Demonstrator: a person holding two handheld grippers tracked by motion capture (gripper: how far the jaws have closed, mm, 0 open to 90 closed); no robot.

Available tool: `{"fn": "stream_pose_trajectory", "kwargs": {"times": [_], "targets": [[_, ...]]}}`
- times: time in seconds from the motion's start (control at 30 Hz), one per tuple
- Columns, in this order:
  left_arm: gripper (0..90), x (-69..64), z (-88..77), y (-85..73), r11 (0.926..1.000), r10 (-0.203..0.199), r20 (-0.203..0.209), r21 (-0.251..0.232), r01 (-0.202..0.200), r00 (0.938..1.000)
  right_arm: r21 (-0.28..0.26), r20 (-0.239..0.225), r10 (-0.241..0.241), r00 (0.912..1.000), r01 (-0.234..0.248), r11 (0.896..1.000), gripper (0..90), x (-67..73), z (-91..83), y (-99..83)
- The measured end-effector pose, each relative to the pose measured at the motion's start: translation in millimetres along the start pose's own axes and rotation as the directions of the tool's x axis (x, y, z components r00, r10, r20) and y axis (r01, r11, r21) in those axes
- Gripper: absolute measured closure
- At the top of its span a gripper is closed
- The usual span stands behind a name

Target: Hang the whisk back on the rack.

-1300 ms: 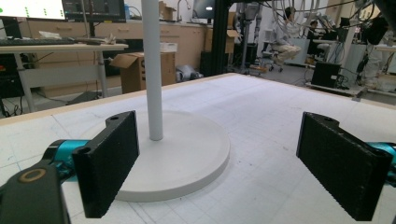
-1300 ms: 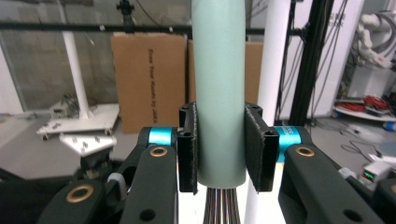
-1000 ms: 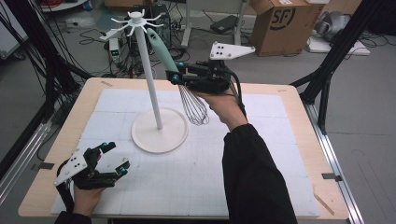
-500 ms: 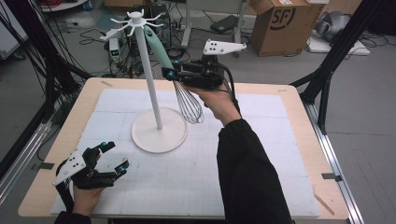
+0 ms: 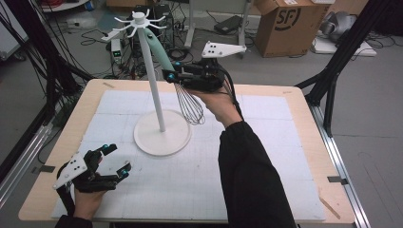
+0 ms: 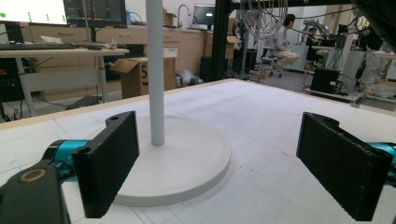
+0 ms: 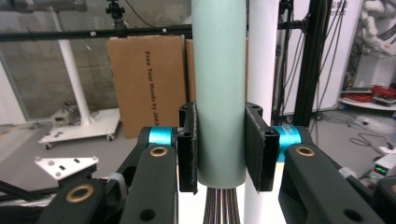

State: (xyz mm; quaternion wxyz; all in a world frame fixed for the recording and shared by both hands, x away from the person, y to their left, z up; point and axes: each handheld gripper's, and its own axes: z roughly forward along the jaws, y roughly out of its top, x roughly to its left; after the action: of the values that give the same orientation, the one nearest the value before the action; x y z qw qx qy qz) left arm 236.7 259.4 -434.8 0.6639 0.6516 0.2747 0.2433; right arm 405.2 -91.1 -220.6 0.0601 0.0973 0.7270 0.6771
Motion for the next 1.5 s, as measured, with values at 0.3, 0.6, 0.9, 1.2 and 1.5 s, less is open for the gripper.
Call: {"fn": "stream_pose_trajectory", "kwargs": {"times": [0.3, 0.6, 0.9, 1.2, 1.5], "targets": [[13.6, 0.0, 0.0, 0.0, 1.0, 0.001, 0.0, 0.001, -0.001, 1.0, 0.018, 0.026, -0.034, 0.9991, 0.034, 0.999, 69.5, 4.4, 0.9, 1.3], [13.6, -0.2, 0.8, -0.2, 1.0, -0.002, 0.0, -0.002, 0.002, 1.0, 0.049, 0.102, -0.14, 0.9848, 0.136, 0.989, 60.5, 15.4, 2.6, 1.1], [13.6, -0.4, 0.8, -0.2, 1.0, -0.002, -0.001, -0.002, 0.002, 1.0, 0.073, 0.151, -0.147, 0.9774, 0.138, 0.988, 44.3, 22.4, -0.7, -2.5], [13.7, -0.5, 1.5, -0.6, 1.0, -0.001, -0.002, 0.005, 0.001, 1.0, 0.059, 0.156, -0.129, 0.9793, 0.121, 0.991, 44.6, 26.2, -18.1, -24.3], [13.7, -0.5, 1.5, -0.6, 1.0, 0.005, -0.001, 0.008, -0.005, 1.0, 0.078, 0.169, -0.13, 0.977, 0.118, 0.99, 44.3, 36.3, -36.2, -47.0]]}}
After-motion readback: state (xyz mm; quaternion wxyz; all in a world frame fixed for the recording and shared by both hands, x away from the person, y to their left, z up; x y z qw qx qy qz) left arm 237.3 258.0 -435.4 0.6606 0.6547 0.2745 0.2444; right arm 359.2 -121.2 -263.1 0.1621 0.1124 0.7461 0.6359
